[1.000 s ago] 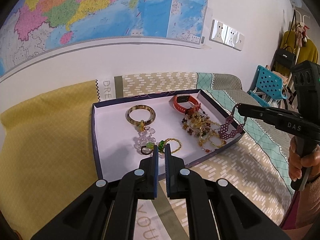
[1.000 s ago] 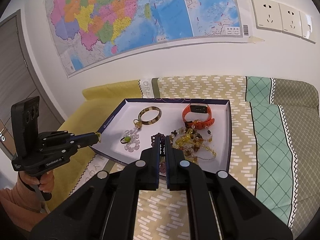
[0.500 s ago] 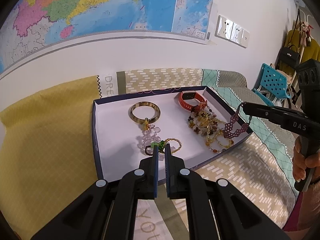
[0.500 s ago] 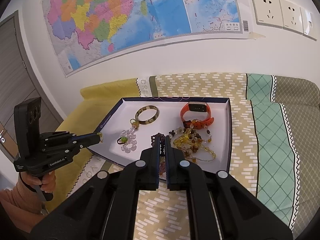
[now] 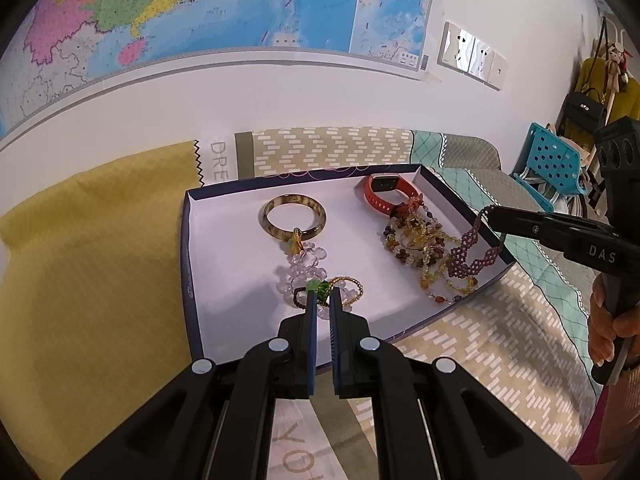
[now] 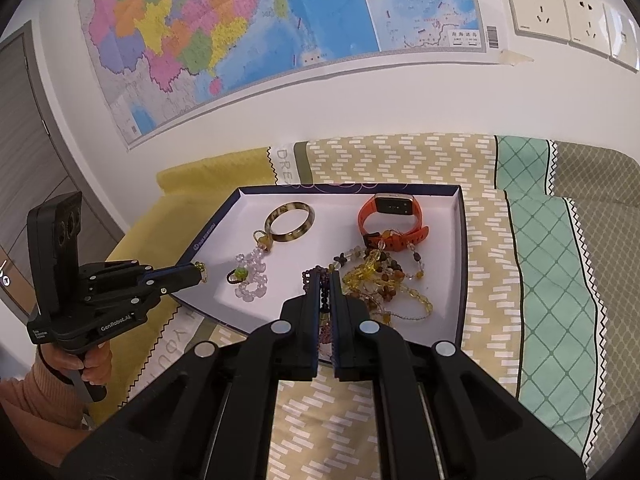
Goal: Organize jewelry
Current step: 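Lower the maroon bracelet into the box with the right tool while the left tool lowers the gold ring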
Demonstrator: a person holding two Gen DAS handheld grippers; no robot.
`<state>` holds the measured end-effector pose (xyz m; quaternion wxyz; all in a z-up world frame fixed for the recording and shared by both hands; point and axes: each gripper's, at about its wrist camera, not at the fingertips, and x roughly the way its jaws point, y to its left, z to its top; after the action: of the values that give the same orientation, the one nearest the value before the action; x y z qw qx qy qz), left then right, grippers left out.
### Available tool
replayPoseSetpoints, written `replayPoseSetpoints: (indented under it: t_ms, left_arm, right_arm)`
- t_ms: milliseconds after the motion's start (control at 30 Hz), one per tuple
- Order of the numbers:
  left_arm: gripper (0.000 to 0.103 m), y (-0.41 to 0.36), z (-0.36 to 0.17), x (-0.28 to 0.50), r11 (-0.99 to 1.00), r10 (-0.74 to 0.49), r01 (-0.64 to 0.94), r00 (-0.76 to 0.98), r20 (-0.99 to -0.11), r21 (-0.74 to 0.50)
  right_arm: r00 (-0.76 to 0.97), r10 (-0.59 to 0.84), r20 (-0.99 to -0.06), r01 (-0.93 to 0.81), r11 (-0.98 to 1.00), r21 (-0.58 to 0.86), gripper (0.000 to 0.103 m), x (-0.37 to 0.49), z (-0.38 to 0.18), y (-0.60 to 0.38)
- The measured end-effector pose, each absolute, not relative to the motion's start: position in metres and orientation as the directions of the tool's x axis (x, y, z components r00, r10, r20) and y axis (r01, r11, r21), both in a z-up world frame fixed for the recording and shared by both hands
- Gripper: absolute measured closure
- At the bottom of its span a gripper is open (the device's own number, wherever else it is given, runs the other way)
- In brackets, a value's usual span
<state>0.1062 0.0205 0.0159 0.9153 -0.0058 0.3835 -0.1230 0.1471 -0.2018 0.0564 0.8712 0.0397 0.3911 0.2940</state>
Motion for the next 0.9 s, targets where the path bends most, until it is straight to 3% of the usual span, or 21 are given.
replayPoseSetpoints:
  t_ms: [900]
  left_arm:
    - [0.098,0.015,-0.001,0.122,0.973,-0.213,0.209,0.64,-0.738,-0.1]
  right_arm:
    - [0.493,0.525,-0.694,-0.46,0.834,0.304,0.098,0.169,0.039,-0.201]
